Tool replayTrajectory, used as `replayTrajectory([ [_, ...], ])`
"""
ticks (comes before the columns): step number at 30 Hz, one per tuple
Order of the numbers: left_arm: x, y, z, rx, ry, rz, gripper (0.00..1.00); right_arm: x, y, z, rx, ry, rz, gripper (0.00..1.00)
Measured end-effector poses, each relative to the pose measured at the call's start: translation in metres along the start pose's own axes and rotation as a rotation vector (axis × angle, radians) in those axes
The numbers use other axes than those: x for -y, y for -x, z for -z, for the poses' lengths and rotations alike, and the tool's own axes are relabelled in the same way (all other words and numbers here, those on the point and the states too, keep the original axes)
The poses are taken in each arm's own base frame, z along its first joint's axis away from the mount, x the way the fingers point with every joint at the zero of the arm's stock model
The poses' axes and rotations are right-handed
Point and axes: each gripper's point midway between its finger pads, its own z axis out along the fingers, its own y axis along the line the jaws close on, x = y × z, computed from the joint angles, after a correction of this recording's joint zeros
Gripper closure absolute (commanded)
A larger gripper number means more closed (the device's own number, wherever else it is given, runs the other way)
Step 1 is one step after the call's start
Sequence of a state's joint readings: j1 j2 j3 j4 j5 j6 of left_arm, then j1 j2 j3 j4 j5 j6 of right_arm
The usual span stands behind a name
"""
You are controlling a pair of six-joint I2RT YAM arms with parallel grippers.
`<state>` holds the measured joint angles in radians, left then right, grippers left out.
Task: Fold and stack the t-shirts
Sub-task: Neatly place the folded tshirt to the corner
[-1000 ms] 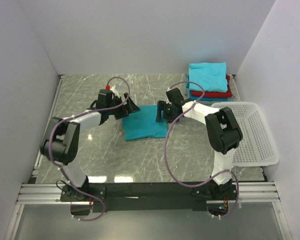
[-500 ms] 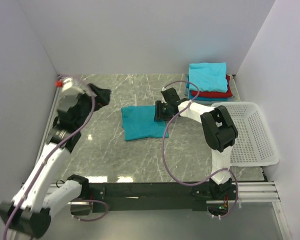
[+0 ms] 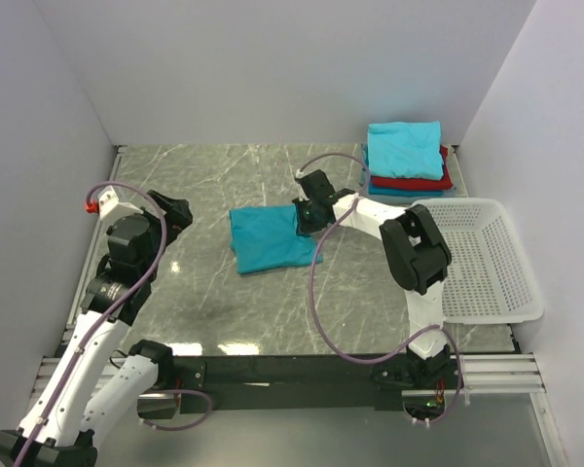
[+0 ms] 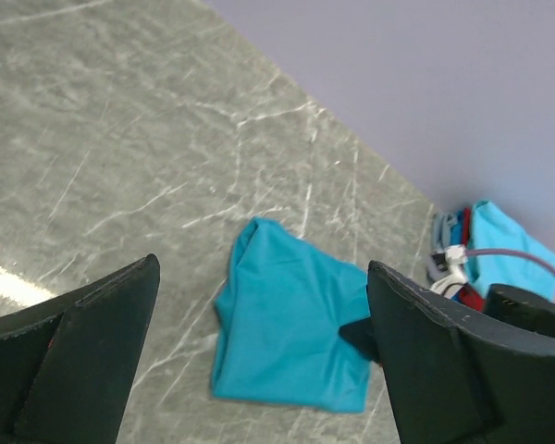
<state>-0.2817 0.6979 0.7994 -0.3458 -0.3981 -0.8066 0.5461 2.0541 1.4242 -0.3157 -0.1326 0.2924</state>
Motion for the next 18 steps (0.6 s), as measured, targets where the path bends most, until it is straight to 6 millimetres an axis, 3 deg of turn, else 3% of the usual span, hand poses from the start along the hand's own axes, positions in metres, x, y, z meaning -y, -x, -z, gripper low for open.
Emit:
replayTrajectory([
  [11,-0.012,-0.044,-0.003,-0.099,-0.052,0.006,0.00,0.042,0.035,0.017,0.084,-0.250,0.273,1.00],
  [18,-0.011,-0.049,-0.001,-0.104,-0.085,0.013,0.01,0.077,0.069,0.039,0.138,-0.446,0.401,1.00],
])
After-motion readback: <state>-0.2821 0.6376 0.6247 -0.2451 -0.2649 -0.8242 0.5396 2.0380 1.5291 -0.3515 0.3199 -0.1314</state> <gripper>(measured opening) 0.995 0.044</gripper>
